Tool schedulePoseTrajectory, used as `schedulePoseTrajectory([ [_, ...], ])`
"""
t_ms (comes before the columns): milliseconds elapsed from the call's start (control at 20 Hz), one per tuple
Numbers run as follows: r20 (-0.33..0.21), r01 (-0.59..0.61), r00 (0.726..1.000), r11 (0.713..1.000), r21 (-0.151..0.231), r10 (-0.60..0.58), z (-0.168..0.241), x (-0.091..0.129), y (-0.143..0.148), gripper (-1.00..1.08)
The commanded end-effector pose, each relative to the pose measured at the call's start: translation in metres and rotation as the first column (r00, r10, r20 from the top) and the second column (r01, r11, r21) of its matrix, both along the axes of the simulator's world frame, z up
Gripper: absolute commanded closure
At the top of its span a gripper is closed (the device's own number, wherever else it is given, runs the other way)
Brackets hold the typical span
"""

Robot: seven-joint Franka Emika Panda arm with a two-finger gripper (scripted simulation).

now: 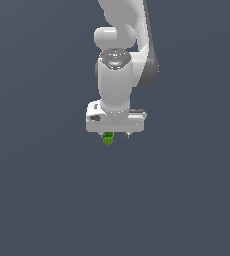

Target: Pick up the object and move it to a goal position.

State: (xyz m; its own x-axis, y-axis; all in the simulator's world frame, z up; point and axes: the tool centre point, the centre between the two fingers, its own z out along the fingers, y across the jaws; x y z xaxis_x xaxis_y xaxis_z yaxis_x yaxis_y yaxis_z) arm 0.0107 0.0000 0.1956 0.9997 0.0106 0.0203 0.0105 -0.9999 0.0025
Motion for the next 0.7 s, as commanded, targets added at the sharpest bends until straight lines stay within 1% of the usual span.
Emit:
schedulePoseTrajectory([
  [0,0.000,0.000,1.000,1.000,0.000,0.000,0.000,0.000,0.000,-0.92],
  [150,0.002,0.007,1.000,1.000,0.004,-0.007,0.002,0.001,-0.004,-0.92],
  [400,0.009,0.032,0.999,0.999,0.018,-0.032,0.011,0.003,-0.018,-0.92],
  [650,0.009,0.033,0.999,0.999,0.018,-0.033,0.011,0.003,-0.018,-0.92],
])
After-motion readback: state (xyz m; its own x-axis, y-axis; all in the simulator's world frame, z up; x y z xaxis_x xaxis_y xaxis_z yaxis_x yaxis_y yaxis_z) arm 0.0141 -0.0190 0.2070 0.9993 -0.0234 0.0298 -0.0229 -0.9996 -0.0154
